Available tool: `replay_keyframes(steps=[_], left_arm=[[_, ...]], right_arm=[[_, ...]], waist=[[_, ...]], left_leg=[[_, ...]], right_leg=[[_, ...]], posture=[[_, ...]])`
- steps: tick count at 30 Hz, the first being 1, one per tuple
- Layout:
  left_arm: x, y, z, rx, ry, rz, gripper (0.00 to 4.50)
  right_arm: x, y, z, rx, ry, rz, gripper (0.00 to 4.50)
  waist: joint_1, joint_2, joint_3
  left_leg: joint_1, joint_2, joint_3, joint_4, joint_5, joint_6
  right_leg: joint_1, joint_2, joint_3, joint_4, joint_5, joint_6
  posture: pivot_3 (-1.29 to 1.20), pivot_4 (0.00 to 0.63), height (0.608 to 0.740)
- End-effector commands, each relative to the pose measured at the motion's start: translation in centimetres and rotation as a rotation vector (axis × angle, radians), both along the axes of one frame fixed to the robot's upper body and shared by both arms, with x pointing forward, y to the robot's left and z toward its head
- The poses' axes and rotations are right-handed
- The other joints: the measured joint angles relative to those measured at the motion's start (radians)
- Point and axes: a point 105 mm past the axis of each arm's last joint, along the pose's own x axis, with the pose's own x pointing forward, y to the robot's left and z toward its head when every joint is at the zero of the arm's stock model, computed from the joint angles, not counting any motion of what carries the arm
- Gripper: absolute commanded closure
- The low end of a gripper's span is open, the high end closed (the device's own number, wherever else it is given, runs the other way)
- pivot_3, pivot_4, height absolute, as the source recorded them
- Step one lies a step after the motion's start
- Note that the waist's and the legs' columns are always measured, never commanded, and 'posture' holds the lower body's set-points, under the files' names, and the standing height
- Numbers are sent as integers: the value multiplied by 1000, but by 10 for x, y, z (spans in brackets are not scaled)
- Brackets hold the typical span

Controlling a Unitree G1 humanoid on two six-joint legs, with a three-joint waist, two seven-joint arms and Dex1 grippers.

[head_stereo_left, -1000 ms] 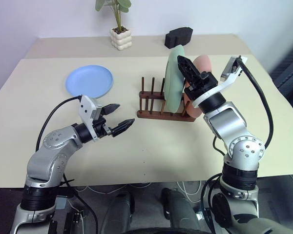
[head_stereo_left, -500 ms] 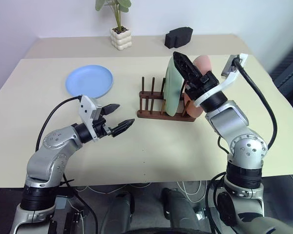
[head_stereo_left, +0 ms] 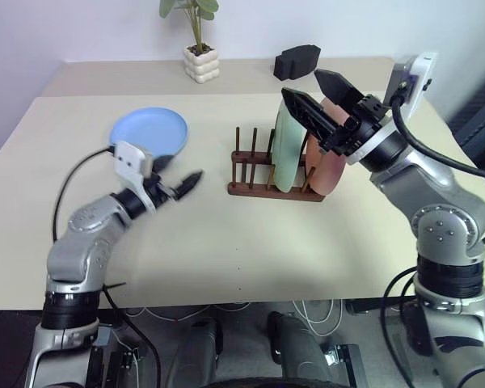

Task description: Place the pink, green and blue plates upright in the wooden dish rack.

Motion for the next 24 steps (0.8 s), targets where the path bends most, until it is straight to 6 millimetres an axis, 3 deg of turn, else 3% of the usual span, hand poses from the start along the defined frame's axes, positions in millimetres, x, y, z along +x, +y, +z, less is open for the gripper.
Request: replay_keyframes(steps=[1, 4, 9, 14, 22, 24], left_arm=[[23, 58, 27, -112, -39, 331, 0], [37, 100, 18, -188, 70, 562, 0], [54, 118, -2, -271, 250, 689, 0], [69, 122, -22, -309, 404, 778, 0], [86, 100, -38, -296, 491, 717, 0], [87, 101, -40, -310, 495, 732, 559]], right_arm=[[-15, 14, 3, -211, -178, 55, 60], [-14, 17, 1, -239, -209, 66, 60], [-14, 23, 1, -234, -236, 87, 60], [-14, 25, -1, -239, -246, 90, 60], [-16, 26, -3, -242, -251, 86, 60], [-16, 26, -4, -243, -250, 84, 0]], waist=[[1, 0, 0], [-2, -1, 0], [5, -2, 1], [10, -5, 1], [4, -5, 1], [4, -5, 1]], left_leg=[[0, 0, 0, 0, 0, 0], [0, 0, -1, 0, 0, 0], [0, -1, 0, 0, 0, 0], [-2, -3, -3, 2, 0, 0], [-1, -3, -2, 0, 0, -1], [-1, -3, -2, 0, 0, -1]], right_leg=[[0, 0, 0, 0, 1, 2], [0, 1, -1, 0, 2, 4], [0, 0, -1, 1, 2, 4], [0, -1, -3, 1, 3, 4], [-1, -1, -3, 2, 3, 4], [-1, -1, -3, 2, 3, 4]], posture=[[0, 150, 735], [0, 150, 735], [0, 150, 735], [0, 150, 735], [0, 150, 735], [0, 150, 735]])
